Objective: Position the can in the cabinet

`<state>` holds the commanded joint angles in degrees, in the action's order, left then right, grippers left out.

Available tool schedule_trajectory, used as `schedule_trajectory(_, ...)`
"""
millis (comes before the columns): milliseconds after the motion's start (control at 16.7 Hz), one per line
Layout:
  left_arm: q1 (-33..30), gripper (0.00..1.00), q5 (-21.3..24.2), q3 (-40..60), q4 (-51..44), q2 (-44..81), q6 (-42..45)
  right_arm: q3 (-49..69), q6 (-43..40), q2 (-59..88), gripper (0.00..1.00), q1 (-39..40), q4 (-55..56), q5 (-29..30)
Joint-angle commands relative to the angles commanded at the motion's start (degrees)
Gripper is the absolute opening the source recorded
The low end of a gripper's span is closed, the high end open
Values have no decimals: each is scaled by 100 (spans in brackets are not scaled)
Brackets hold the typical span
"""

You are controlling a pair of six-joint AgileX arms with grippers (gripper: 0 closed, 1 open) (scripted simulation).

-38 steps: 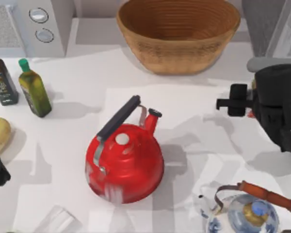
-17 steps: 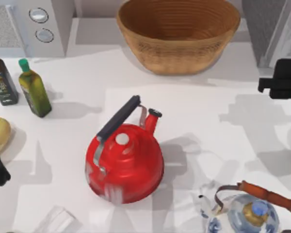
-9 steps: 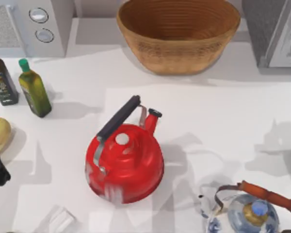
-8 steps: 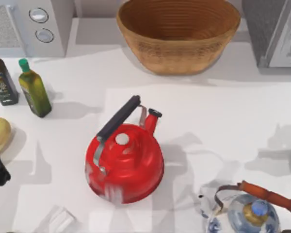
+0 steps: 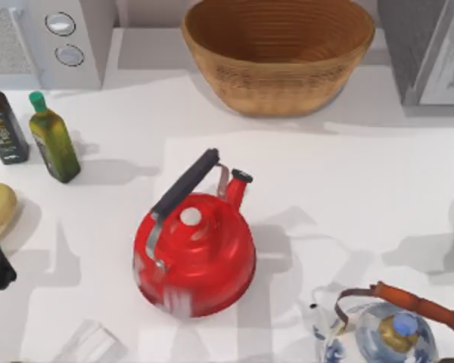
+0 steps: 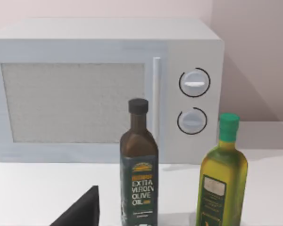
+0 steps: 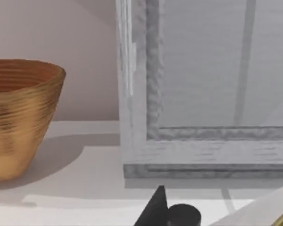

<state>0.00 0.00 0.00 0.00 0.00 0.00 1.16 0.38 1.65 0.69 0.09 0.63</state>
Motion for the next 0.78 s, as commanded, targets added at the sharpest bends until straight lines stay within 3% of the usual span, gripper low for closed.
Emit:
schedule_trajectory(480, 0, 100, 0, 0, 0, 0, 0, -42, -22, -78, 0, -42, -28, -45)
schedule_trajectory(780, 0, 100, 0, 0, 0, 0, 0, 1172, -9, 996, 0, 108, -372, 113)
